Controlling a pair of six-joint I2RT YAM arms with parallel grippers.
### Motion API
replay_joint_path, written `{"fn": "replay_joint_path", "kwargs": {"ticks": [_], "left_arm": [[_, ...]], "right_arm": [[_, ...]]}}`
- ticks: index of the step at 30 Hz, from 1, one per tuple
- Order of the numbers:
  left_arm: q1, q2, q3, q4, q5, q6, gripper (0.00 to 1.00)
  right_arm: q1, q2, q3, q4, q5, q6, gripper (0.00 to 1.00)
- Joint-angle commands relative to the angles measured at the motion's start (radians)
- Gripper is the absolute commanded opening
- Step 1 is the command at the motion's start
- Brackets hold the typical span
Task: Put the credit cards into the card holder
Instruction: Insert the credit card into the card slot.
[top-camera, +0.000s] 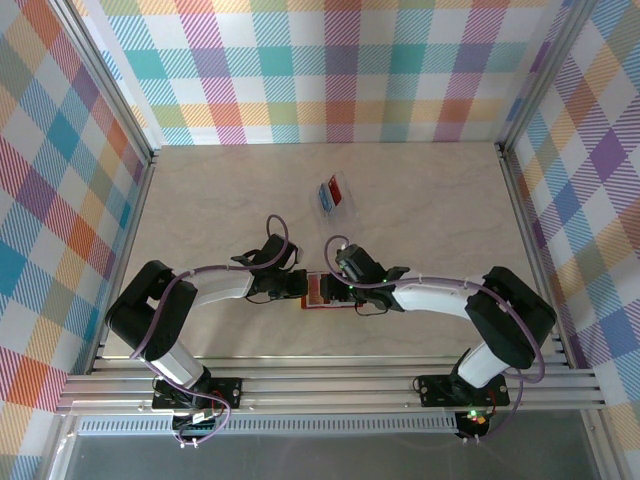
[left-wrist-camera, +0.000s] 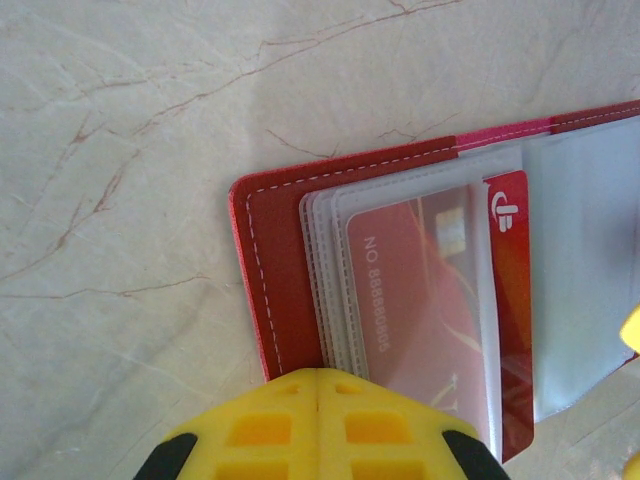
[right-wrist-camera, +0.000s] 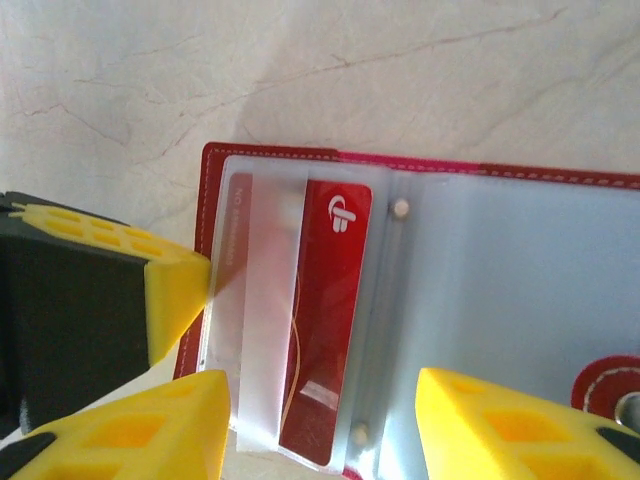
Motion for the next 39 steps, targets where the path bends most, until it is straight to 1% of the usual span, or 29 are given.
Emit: {"fn": "replay_joint_path", "kwargs": {"ticks": [1,4,8,16,21,23,28,33,35,39], "left_arm": [[-0.010,0.049,-0.003,-0.053,-0.018,0.009,0.00],[-0.010,0.049,-0.001,-0.054,-0.017,0.008,0.00],[-0.010,0.046,-0.003,-0.054,-0.018,0.008,0.00],[-0.010,0.044,-0.002,-0.056,-0.015,0.008,0.00],[-0.010,0.044,-0.001,-0.057,-0.017,0.007,0.00],[-0.010,0.044,-0.001,-0.057,-0.017,0.009,0.00],[-0.010,0.043,-0.001,-0.059,-0.018,0.009,0.00],[-0.010,0.042,-0.001,-0.061,-0.021,0.010,0.00],[-0.010,0.042,0.001,-0.061,-0.020,0.010,0.00],[-0.010,0.043,-0.001,-0.061,-0.019,0.010,0.00]], "right_arm": [[0.003,0.045,0.040,-0.051,0.041,-0.039,0.53],[0.001,0.080,0.050,-0.053,0.052,-0.034,0.53],[-0.007,0.088,0.041,-0.053,0.067,-0.029,0.53],[-0.041,0.066,0.020,-0.085,0.110,-0.024,0.55],[-0.050,0.034,0.007,-0.123,0.177,-0.014,0.56],[-0.050,0.011,-0.003,-0.132,0.201,-0.014,0.58],[-0.050,-0.011,0.022,-0.170,0.222,-0.058,0.60],[-0.050,0.002,0.064,-0.207,0.234,-0.096,0.56],[-0.050,-0.010,0.067,-0.194,0.223,-0.117,0.54],[-0.047,-0.007,0.108,-0.205,0.206,-0.177,0.53]]}}
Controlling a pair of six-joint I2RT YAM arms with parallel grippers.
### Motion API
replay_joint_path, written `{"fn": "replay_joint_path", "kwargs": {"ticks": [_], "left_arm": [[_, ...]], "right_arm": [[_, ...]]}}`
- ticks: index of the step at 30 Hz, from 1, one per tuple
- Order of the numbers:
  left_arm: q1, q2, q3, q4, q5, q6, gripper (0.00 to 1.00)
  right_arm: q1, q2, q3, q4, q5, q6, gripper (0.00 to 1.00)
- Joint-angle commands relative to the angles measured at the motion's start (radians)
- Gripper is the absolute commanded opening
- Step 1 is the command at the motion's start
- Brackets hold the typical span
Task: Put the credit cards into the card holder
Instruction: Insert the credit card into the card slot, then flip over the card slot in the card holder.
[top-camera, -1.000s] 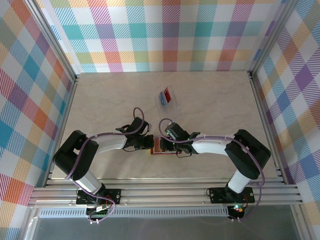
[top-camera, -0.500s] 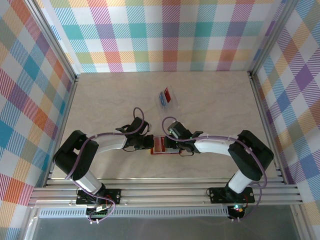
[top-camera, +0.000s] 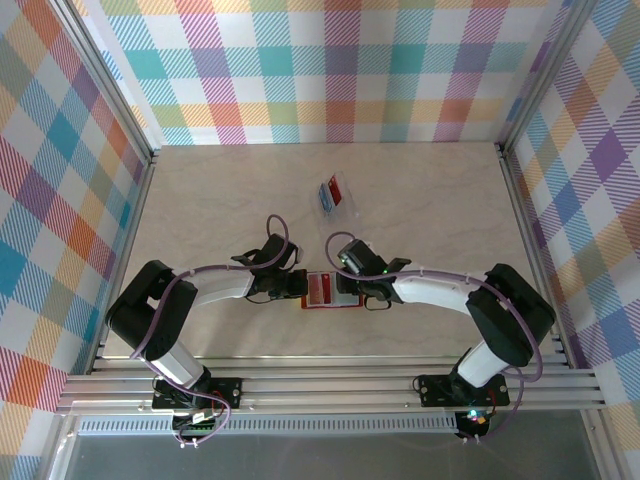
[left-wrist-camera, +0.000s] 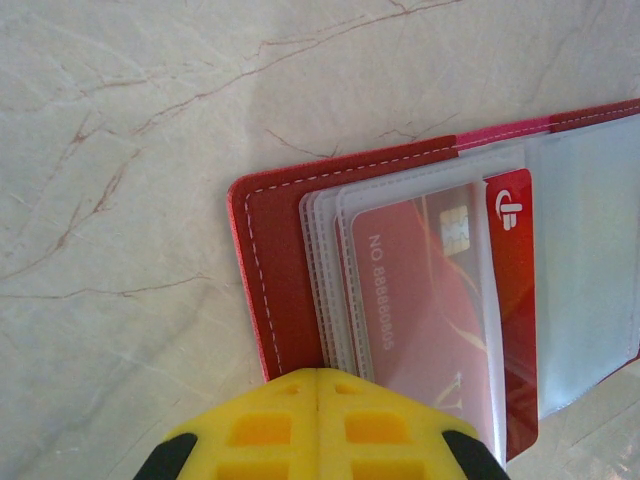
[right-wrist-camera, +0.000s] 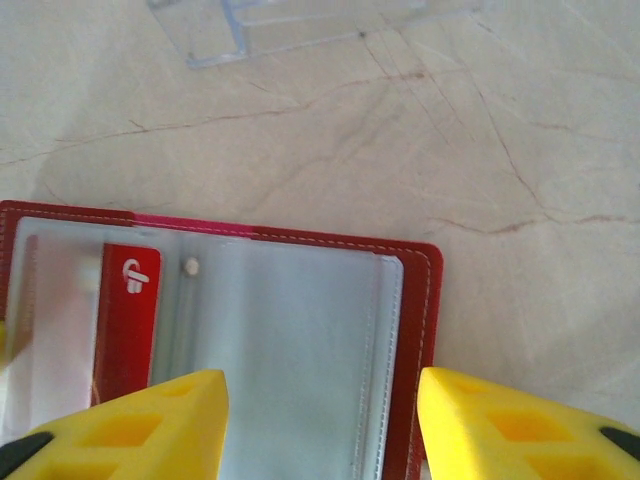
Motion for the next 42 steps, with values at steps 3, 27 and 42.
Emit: {"fn": "replay_joint_path", "kwargs": {"ticks": [3,27,42], "left_arm": [[-0.010,0.042,-0.004,-0.056,-0.018,0.011,0.00],[-0.010,0.036,-0.003,-0.061,-0.017,0.013,0.00],[-0.010,0.042,-0.002,-0.057,-0.014,0.012,0.00]], "right_arm": [[-0.001,0.029,0.106,-0.052,-0.016,-0.108,0.52],[-0.003,0.207,0.179,-0.126,-0.022,-0.140,0.47],[-0.006,0.189,0.140,-0.076,-0.118,-0.119,0.27]]}}
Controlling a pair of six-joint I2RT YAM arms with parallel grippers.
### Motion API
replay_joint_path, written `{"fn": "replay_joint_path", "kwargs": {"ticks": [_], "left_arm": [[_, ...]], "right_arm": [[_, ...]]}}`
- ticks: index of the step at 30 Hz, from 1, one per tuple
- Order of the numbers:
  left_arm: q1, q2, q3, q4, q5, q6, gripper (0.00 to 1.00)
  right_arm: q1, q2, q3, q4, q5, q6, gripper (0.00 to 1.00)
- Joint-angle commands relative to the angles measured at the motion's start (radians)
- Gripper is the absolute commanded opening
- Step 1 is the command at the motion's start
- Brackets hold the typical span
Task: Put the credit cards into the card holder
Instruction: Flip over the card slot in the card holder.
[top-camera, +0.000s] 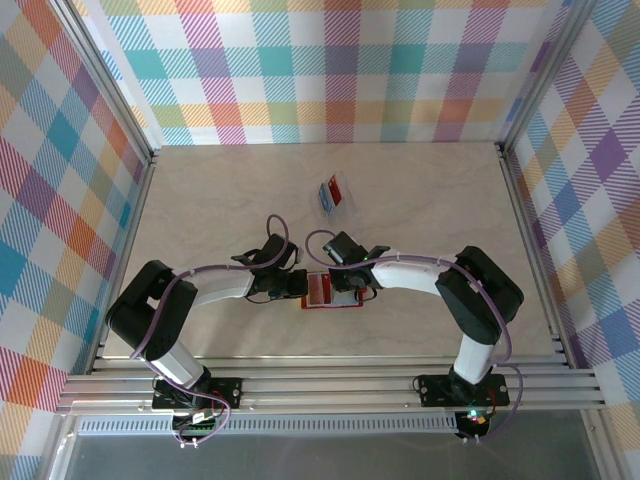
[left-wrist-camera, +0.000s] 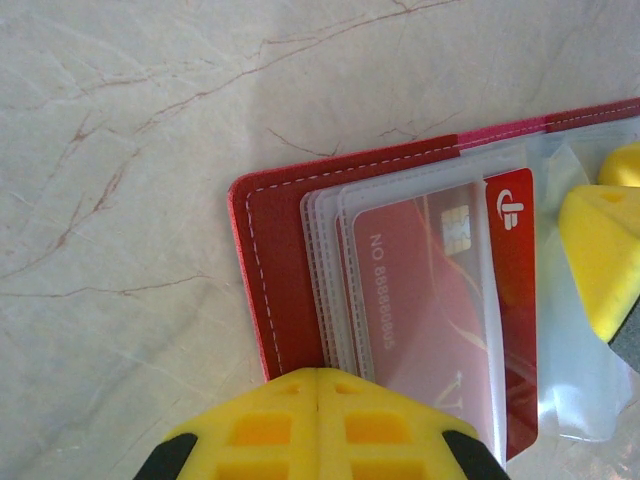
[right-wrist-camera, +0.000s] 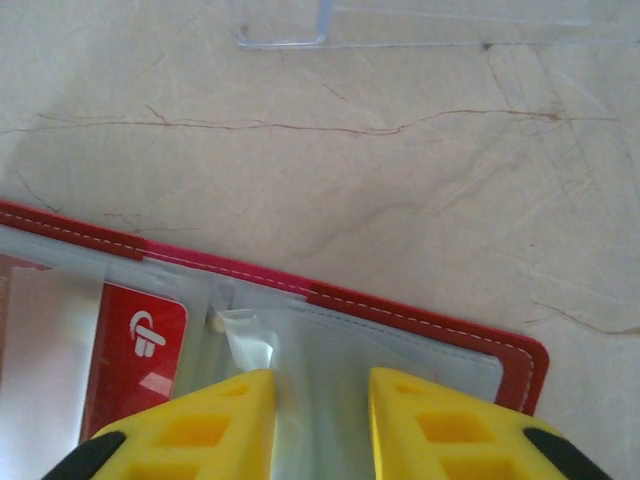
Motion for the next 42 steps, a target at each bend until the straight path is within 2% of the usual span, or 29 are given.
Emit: {"fn": "replay_joint_path", "kwargs": {"ticks": [1,5,12,16,25,42], "left_arm": [[-0.010,0.041,-0.004,-0.050,-0.012,0.011,0.00],[-0.010,0.046,-0.005,-0.050,-0.011,0.010,0.00],[-0.010,0.051,-0.002,-0.047,-0.009,0.008,0.00],[-0.010,0.055,0.000,-0.047,-0.008,0.008,0.00],[-0.010,0.056,0.000,-0.050,-0.012,0.008,0.00],[-0.010,0.066,0.004,-0.051,-0.017,0.008,0.00]], "right_arm": [[-0.003,-0.011,-0.027,0.004,-0.081,0.009,0.26],[-0.007,-0.041,-0.038,0.033,-0.146,0.018,0.18],[-0.023,-0.072,-0.079,0.095,-0.291,0.063,0.19],[-0.030,-0.089,-0.113,0.136,-0.357,0.087,0.24],[-0.037,-0.127,-0.182,0.150,-0.394,0.134,0.43],[-0.036,-0.197,-0.337,0.211,-0.456,0.225,0.58]]}}
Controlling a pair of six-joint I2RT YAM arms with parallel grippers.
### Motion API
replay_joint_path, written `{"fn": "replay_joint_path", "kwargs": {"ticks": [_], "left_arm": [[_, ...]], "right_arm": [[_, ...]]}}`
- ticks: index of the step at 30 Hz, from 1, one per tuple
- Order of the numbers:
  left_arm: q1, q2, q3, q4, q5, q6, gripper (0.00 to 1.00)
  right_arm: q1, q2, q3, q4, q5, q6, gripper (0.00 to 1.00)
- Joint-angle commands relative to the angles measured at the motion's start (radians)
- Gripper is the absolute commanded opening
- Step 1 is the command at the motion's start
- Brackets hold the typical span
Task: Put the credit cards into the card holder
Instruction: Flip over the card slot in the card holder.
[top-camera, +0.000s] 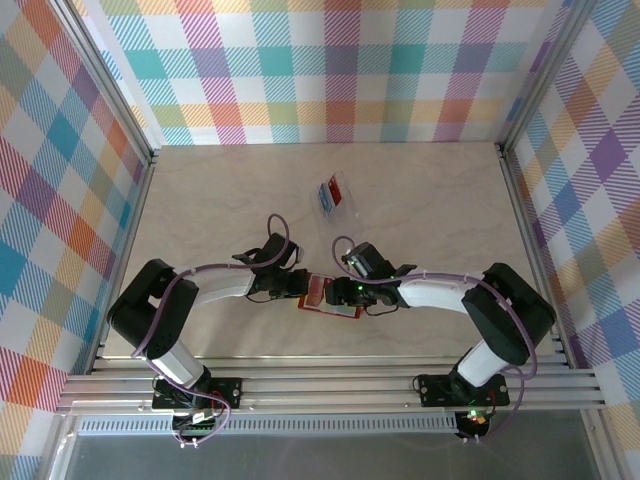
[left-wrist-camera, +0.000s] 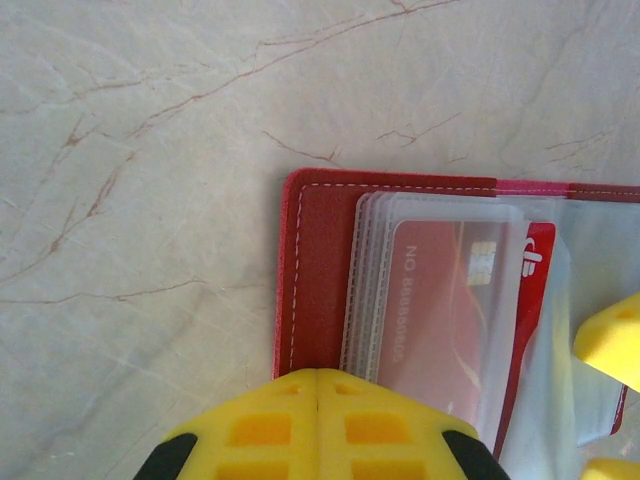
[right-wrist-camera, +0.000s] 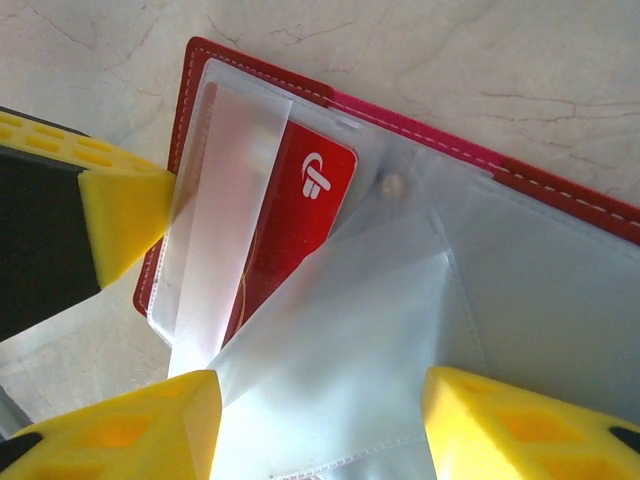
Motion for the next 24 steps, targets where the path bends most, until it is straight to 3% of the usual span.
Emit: {"fn": "replay_joint_path", "kwargs": {"ticks": [1,10,24], "left_arm": [[-0.010,0.056,-0.009,-0.043,-0.020,0.008,0.00],[-0.010,0.056,-0.008,-0.043,-0.020,0.007,0.00],[-0.010,0.059,-0.007,-0.041,-0.015,0.007,0.00]], "right_arm": [[0.006,-0.012,-0.053,-0.065,-0.050,0.037,0.59],[0.006,-0.077,-0.078,-0.118,-0.015,0.045,0.62],[0.022,-0.064,-0.085,-0.030,-0.072,0.089,0.64]]}}
